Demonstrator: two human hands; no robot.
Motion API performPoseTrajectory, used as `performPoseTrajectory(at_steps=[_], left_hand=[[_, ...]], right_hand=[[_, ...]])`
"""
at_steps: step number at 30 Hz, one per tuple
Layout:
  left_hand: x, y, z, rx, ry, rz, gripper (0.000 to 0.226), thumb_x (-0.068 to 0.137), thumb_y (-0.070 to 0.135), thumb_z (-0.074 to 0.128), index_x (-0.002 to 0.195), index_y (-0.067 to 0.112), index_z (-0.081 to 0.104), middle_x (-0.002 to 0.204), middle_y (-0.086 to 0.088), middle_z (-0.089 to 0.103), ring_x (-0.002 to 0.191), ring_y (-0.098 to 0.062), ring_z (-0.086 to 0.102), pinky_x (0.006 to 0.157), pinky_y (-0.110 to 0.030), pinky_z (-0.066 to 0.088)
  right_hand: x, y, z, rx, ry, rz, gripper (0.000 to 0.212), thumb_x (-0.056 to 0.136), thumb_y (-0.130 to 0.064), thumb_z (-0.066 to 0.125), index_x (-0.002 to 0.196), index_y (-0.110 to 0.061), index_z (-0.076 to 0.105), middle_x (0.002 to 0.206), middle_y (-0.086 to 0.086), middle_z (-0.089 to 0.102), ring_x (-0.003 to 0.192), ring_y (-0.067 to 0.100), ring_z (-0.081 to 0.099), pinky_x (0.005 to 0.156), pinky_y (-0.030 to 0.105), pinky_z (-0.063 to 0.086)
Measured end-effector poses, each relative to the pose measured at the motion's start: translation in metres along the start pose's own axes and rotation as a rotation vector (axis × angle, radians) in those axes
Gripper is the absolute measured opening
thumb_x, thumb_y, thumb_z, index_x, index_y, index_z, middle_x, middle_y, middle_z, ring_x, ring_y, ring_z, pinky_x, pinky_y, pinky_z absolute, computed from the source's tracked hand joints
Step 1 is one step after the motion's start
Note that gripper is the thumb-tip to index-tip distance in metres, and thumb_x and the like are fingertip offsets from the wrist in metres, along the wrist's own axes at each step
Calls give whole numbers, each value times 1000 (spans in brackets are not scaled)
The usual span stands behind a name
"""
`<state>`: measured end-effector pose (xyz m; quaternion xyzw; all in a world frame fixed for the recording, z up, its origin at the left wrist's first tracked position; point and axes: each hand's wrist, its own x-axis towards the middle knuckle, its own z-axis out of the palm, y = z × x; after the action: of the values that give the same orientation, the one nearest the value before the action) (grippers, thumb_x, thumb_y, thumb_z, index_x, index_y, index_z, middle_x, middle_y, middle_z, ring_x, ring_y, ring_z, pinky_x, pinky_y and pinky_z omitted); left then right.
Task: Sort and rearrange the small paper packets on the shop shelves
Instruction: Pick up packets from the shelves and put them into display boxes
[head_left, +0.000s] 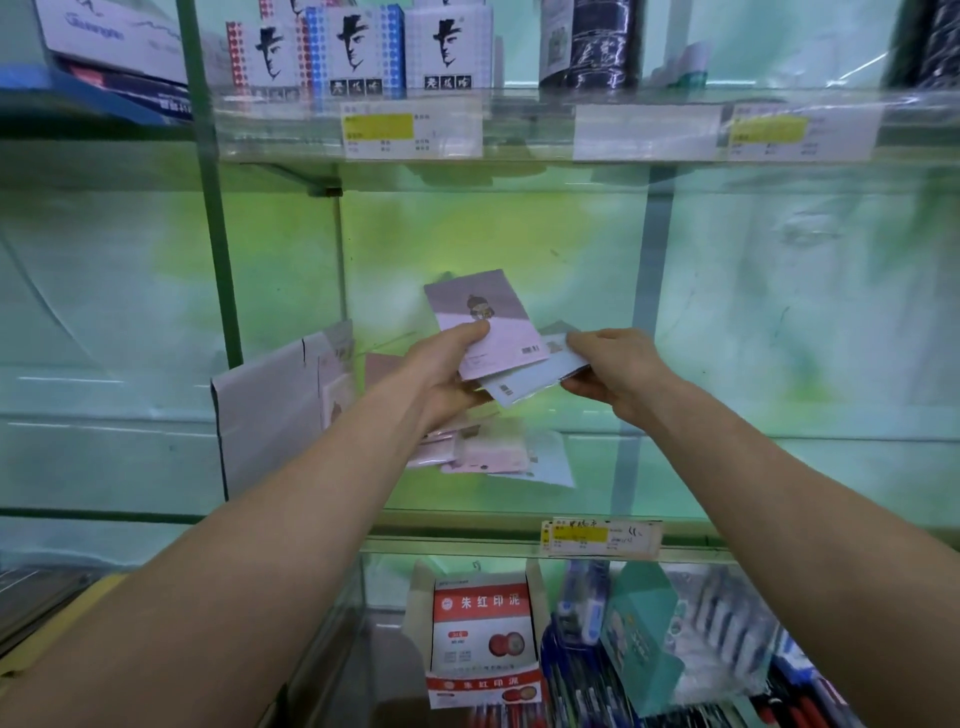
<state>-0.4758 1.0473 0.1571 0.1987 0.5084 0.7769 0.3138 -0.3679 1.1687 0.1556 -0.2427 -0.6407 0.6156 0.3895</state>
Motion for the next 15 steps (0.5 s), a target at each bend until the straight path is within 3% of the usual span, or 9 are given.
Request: performPoseTrajectory(at_steps=[2,4,7,11,15], left_hand=[[-4,0,4,-93,-24,-10,7,95,6,52,89,6,54,89,-13,65,79,-25,63,75,-44,50],[-5,0,7,-168,-9,-3,8,97,5,49,91,4,53,94,-14,65,86,-26,62,77,-42,48],[-4,0,9,-207,9,-7,11,99,9,47,108,4,50,101,-15,62,87,-28,61,77,-41,48],[-2,-8,2,-14,45,-56,14,97,22,52,101,9,55,86,-11,64,70,-23,61,65,-36,52],[0,-10,-14,33,62,-68,14,94,26,56,85,16,54,82,-2,58,74,-16,54,69,-31,45]], right_hand=[[-6,1,6,147,-52,45,13,91,-4,58,79,-4,56,74,11,60,62,17,60,50,22,57],[-13,1,14,345,-83,59,3,90,-4,59,91,-3,56,78,12,64,66,18,64,54,24,58],[-23,9,29,497,-114,72,6,91,-5,58,97,-4,58,83,11,66,72,19,64,63,28,58],[-38,12,39,279,-145,118,9,96,-13,51,98,-7,56,85,10,61,75,23,62,66,34,55],[-44,5,20,100,-21,67,12,98,-22,49,97,-11,54,78,7,62,67,21,62,60,34,54]])
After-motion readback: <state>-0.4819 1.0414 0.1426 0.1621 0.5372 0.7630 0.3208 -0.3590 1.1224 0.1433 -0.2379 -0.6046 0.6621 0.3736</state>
